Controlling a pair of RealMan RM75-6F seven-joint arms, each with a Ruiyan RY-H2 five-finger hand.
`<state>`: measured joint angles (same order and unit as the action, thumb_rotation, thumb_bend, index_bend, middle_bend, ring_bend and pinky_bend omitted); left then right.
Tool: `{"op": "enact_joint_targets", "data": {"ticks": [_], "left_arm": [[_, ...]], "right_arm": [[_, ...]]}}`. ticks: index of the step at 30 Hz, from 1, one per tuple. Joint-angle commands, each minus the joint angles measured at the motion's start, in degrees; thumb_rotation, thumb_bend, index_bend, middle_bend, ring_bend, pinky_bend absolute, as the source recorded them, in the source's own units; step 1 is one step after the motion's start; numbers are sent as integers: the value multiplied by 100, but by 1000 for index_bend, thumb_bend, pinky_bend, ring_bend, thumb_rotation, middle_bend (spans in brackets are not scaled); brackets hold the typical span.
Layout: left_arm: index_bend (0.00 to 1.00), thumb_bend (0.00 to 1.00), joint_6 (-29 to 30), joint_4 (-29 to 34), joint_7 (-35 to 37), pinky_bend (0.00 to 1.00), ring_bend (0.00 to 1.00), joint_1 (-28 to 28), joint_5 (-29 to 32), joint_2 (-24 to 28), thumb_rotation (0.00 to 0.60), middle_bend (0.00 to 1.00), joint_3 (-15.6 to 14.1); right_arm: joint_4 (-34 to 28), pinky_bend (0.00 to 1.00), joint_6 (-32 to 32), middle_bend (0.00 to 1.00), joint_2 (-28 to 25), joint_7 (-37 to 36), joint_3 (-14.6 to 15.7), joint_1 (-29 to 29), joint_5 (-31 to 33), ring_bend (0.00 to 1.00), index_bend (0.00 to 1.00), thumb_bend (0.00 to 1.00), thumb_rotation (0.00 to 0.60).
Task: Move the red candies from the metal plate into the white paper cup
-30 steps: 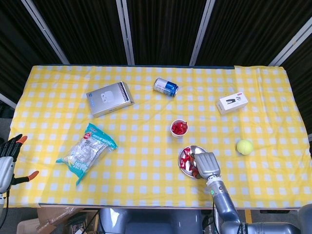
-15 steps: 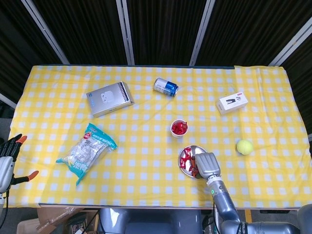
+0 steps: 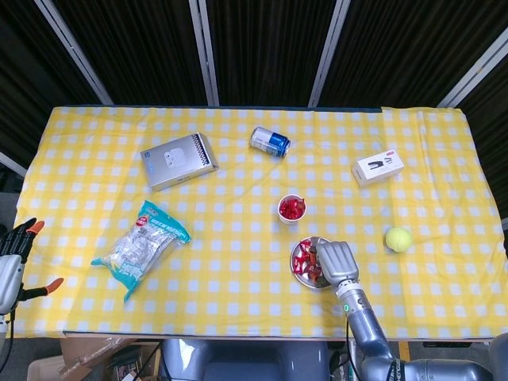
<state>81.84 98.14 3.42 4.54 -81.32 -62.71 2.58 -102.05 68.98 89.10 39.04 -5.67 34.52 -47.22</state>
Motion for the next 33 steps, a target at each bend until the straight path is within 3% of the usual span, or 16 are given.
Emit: {"op": "enact_joint_targets", "data": {"ticks": [1, 8, 18, 25, 33], "left_arm": [[0, 45, -10, 6, -5, 0, 0, 6, 7, -1, 600, 0, 3], [0, 44, -61, 25, -6, 0, 0, 24, 72, 1, 600, 0, 22], [0, 44, -159, 72, 19, 0, 0, 53, 187, 29, 600, 0, 47], [0, 44, -233, 113, 55, 0, 0, 78, 259, 61, 600, 0, 65], [0, 44, -281, 188, 8, 0, 0, 97, 321, 90, 600, 0, 75]], "right_arm": [[-149, 950, -2, 833, -170, -55, -215, 89, -32, 845, 651, 501, 600], [-158, 950, -52, 833, -302, -300, -682, 284, -122, 845, 651, 501, 600], [700, 950, -307, 833, 8, -704, -1211, 679, -120, 845, 651, 500, 600], [1287, 950, -493, 833, 226, -916, -1407, 915, -92, 845, 651, 501, 600], [1749, 950, -715, 833, 427, -979, -1376, 1073, 21, 845, 651, 501, 600]]}}
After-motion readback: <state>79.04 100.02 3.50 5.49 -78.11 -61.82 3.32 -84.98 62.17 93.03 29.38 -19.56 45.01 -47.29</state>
